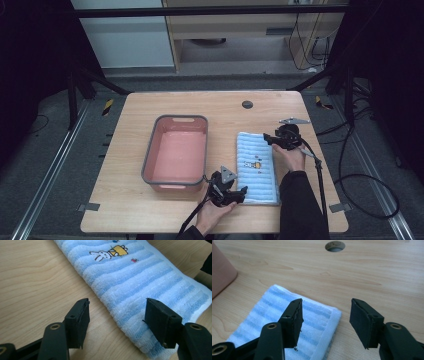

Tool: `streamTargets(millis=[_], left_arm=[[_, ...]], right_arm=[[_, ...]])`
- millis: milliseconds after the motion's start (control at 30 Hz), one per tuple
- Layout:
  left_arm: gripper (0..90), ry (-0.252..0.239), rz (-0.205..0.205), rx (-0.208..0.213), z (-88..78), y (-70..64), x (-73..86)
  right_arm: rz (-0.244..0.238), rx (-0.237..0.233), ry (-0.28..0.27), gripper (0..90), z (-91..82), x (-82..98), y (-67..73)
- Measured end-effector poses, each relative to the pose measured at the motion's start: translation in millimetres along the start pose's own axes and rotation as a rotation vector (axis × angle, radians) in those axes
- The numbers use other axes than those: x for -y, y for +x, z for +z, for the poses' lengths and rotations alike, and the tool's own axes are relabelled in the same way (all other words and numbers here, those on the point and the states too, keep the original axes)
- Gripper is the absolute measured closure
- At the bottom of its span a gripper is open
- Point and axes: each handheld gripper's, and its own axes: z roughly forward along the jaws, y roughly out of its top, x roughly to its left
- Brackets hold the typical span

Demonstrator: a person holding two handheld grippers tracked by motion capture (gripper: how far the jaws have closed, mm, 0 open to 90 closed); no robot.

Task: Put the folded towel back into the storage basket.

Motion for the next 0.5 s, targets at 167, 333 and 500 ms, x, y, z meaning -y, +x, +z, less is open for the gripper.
streamTargets(millis=[167,333,500], left_arm=[[38.4,0.004,-0.013,-0.001,2.8,-1.6,1.9],[41.1,0.010,-0.025,0.002,4.5,-2.4,2.7],[44.3,0.016,-0.009,-0.007,5.7,-5.0,1.8]], right_arm=[[0.003,-0.003,0.023,44.0,5.1,2.2,2.6],[0.003,-0.002,0.056,45.6,13.4,8.0,4.3],[0.008,0.001,0.087,46.8,20.5,15.8,1.2]])
